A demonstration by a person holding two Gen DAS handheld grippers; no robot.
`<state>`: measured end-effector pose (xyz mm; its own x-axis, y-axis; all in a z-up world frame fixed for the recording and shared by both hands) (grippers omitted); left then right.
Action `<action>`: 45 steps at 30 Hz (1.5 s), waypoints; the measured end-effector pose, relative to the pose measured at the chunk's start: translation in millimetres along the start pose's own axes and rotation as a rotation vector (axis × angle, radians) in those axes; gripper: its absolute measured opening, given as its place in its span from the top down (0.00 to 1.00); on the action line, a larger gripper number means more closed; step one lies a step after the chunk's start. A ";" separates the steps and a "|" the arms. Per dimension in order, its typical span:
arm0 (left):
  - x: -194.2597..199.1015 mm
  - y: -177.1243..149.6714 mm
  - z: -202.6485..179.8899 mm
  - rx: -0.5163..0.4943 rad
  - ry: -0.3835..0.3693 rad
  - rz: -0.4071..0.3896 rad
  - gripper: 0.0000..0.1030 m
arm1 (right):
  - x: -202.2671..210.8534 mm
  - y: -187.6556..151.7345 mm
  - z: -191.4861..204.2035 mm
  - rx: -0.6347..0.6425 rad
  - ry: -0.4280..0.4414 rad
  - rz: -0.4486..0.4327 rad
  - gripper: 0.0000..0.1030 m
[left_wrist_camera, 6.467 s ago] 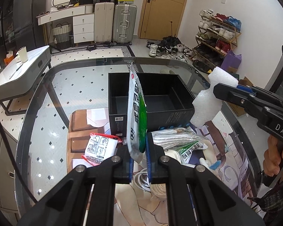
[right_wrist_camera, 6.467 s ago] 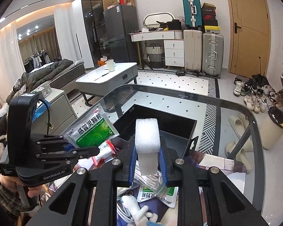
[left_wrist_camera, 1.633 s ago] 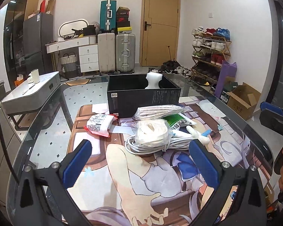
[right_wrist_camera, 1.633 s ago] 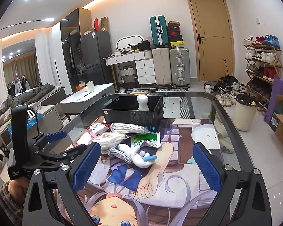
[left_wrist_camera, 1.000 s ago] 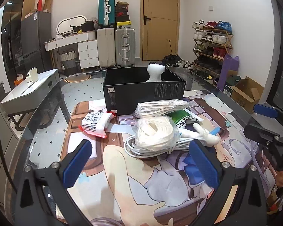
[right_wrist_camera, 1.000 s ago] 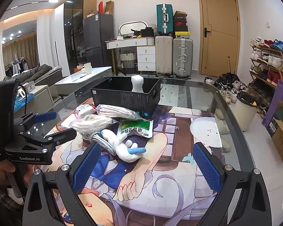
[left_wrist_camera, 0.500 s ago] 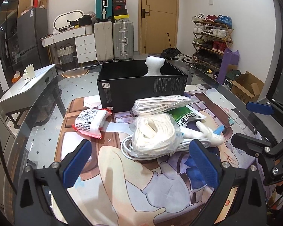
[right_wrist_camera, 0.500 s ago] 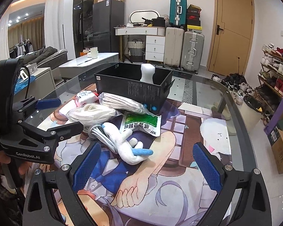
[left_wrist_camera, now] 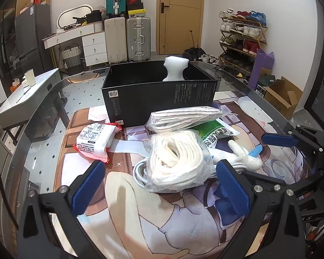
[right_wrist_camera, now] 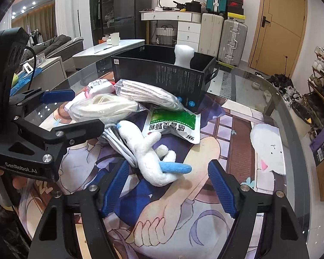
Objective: Organize soft objects
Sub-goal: 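Close the right gripper on the white plush toy while the left gripper reaches the bagged white cables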
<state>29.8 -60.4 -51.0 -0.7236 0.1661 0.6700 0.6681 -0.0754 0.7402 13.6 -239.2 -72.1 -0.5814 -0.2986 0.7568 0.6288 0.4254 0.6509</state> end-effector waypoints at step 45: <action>3.7 0.5 -3.4 -0.010 -0.099 0.010 0.64 | -20.0 14.3 -0.2 0.059 0.049 0.062 0.70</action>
<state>26.8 -63.2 -48.0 -0.6955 0.2620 0.6691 0.6735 -0.0870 0.7341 34.3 -227.3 -77.9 -0.5150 -0.3109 0.7988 0.6306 0.4938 0.5987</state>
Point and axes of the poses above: each gripper's, at about its wrist camera, not at the fingertips, and x roughly against the way its jaws point, z to its left, y to its top, the point moved 5 cm from there along -x, roughly the way its jaws point, and after that the axes turned 1 degree about x, right-handed, at the moved point
